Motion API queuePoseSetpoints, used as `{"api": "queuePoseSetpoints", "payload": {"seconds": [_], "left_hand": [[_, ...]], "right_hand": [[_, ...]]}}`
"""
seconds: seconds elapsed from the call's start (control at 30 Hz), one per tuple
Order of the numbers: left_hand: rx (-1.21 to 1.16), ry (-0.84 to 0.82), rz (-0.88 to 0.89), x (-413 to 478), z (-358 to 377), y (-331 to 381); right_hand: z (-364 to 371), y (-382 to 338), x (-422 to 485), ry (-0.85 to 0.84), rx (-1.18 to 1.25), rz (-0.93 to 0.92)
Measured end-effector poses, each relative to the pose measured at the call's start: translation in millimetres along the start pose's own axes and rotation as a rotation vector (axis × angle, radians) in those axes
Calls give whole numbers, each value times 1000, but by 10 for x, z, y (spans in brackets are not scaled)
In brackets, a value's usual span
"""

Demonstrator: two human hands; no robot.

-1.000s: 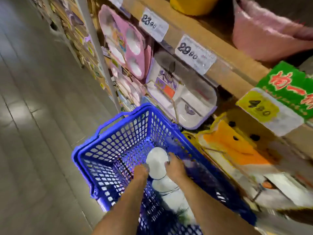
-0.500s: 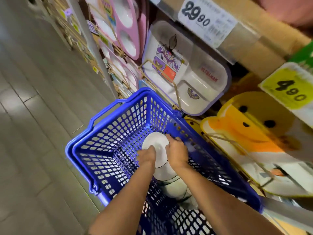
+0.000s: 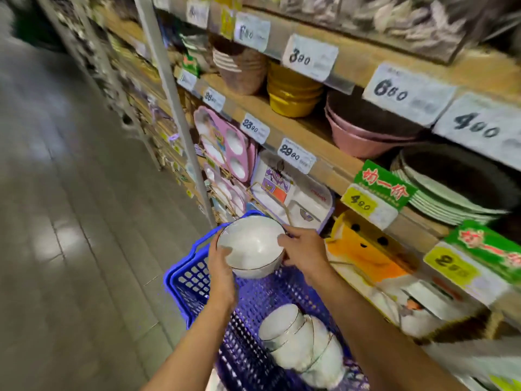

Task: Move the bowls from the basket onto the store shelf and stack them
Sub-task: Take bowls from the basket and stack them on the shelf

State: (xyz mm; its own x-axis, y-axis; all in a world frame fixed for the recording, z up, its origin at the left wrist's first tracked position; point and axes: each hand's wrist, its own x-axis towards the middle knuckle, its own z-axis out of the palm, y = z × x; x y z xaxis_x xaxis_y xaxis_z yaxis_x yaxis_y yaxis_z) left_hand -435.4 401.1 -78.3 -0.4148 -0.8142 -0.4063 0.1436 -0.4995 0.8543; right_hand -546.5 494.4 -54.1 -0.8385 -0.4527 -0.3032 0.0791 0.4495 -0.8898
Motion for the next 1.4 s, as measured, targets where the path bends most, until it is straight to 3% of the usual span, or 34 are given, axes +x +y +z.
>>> {"api": "queuePoseSetpoints", "payload": {"seconds": [0.13, 0.3, 0.53, 0.97, 1.17, 1.4], "left_hand": [[-131, -8, 22, -214, 243, 577], [-157, -189, 114, -575, 489, 1176], [-130, -482, 107, -1255, 719, 1617], [-13, -1028, -124, -2955, 1042, 1100], [66, -1147, -186, -3881, 1271, 824], [123, -1220, -176, -4959, 1570, 415]], "right_hand": [[-188, -518, -308, 54, 129, -76], [-414, -1079, -723, 139, 327, -177], [-781, -1521, -1504, 267, 679, -256], [-1800, -926, -3251, 860, 767, -272], [-2391, -582, -3991, 1028, 832, -285], [-3263, -226, -4750, 1068, 855, -287]]}}
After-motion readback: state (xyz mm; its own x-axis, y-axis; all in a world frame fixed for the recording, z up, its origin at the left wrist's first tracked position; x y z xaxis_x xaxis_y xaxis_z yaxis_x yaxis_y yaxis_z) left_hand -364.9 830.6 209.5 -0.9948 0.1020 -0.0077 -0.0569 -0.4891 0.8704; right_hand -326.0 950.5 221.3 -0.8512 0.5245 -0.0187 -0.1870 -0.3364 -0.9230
